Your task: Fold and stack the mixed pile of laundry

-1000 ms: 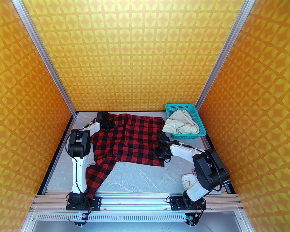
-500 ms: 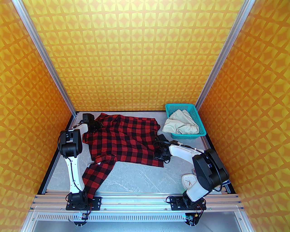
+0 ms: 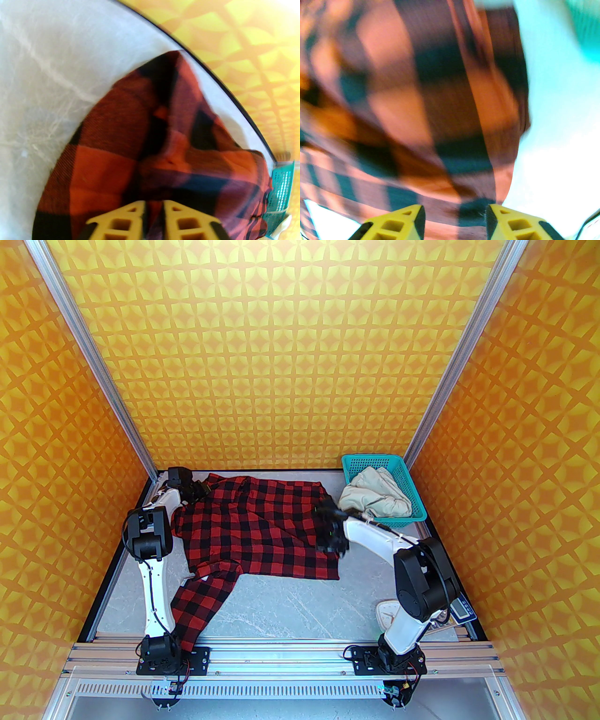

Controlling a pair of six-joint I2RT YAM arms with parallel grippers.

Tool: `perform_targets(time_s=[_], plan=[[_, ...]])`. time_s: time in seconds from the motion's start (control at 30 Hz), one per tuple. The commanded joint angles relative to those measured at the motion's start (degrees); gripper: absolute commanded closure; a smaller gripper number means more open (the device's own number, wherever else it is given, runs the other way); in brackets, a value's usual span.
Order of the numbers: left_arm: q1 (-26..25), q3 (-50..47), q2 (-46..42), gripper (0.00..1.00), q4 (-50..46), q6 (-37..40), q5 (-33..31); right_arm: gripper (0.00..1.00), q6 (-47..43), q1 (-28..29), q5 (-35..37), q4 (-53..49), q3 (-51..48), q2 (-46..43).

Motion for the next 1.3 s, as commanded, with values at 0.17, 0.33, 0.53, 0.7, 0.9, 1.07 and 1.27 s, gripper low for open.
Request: perform_targets(time_s=[0.17,0.33,0.53,0.7,0.9,1.07,1.27], plan=[[-3.2,-12.2,-14.2,0.78,0.8,5.6,0.4,0.67,-5.1,-3.8,3.1,0.5,25.9,22.2],[-5.2,-15.7,-13.0,0.79,2.5,3.4,0.2,0.77,-7.3,-5.3,4.4,-0.7,38.1,33.3],[-6.2,-13.6,-8.6,0.8,3.1,0.9,-0.1,0.81,-7.5,-6.9,2.7,-4.1,49.1,44.0],[-6.3,-8.6,-2.4,0.8,3.6,-1.8,0.0,0.82,-6.8,-7.6,-0.2,-4.4,58.7,51.8],[-6.2,3.1,7.6,0.8,2.0,-4.8,0.4,0.78,-2.2,-10.1,-7.6,-6.6,71.8,60.2],[-6.3,10.0,11.9,0.8,1.4,-6.2,1.7,0.72,-1.8,-11.7,-9.9,-0.9,67.8,57.6],[-7.1,4.2,0.0,0.69,1.8,-1.0,2.5,0.67,-2.3,-11.6,-10.8,0.6,61.7,46.1]])
